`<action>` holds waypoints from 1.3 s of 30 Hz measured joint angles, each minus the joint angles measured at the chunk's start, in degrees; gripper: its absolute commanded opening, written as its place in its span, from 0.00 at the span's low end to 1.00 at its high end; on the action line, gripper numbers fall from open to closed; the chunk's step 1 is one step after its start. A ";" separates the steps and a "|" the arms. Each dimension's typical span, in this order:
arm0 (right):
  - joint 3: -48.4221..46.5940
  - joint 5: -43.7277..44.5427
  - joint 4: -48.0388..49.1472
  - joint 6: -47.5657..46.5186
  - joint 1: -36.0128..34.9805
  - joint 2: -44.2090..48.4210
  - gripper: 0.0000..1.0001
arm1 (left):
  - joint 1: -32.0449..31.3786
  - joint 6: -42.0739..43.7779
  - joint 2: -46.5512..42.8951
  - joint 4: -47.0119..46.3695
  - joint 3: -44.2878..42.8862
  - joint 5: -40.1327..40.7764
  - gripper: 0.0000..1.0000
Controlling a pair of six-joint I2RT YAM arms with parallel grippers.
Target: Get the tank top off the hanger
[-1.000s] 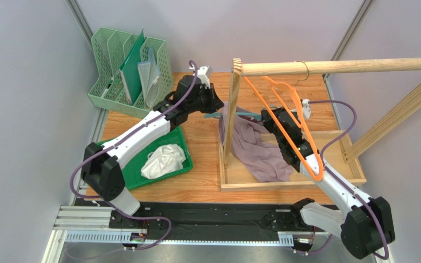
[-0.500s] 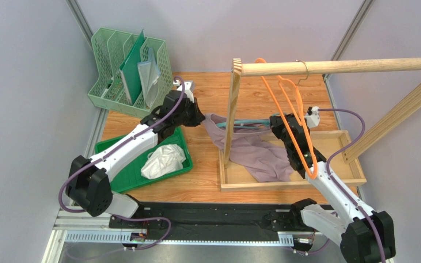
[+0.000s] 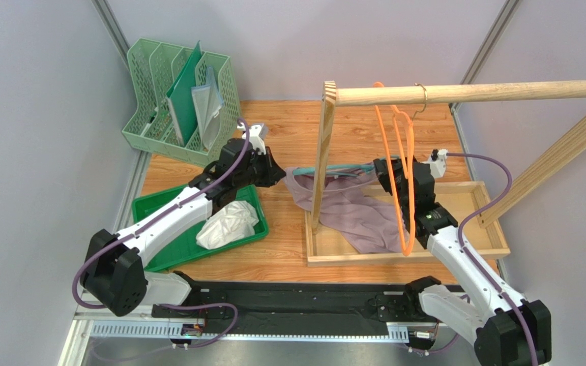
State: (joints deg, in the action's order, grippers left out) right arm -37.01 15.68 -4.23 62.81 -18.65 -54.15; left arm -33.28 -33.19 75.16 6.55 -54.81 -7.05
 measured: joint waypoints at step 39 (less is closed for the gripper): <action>2.12 -19.08 18.05 21.75 0.48 3.23 0.00 | 2.40 -10.12 31.74 -6.40 -19.04 -20.94 0.00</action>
State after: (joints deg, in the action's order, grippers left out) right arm -34.89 -3.40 13.82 84.55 -18.17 -50.92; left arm -30.87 -43.31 106.89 0.14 -73.84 -27.99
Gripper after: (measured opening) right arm 0.111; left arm 0.003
